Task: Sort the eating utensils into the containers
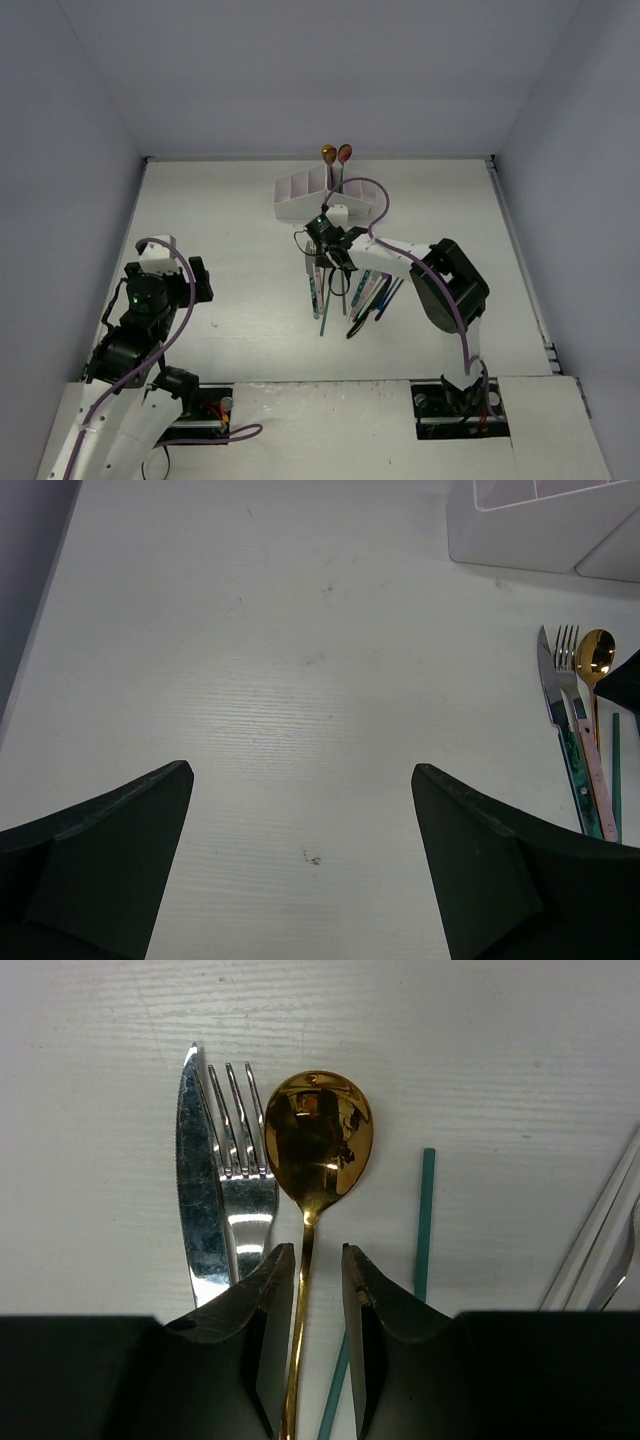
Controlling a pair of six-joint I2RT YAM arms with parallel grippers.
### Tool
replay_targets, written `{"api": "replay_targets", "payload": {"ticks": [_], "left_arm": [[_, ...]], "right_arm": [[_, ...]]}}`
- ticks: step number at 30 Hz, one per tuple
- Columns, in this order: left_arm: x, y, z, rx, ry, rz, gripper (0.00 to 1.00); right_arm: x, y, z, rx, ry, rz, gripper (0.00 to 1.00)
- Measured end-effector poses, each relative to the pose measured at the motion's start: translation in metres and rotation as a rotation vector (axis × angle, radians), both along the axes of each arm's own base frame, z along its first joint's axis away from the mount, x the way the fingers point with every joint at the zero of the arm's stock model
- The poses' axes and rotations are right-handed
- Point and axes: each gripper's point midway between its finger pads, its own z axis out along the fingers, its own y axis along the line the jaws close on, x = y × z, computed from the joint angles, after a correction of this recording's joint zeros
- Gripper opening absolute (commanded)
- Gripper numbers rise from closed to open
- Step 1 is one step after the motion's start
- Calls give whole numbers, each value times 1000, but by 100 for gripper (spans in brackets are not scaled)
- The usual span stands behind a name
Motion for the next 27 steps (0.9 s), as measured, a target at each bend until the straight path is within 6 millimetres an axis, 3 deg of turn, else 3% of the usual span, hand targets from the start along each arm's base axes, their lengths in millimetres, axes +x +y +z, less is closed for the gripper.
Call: {"api": "replay_targets", "payload": {"ticks": [8,13,23,27], "left_arm": [[0,0,0,0,0,0,90],[0,0,0,0,0,0,90],[0,0,0,0,-1,0,90],[0,0,0,0,-1,0,90]], "right_arm": [[-5,3,-15,-7,20,-12,18],[-5,5,-16,-1,15,-20,0],[-2,1,-14,-18,-8,-31,0],[0,-4,3,-33,-43,-27,0]]}}
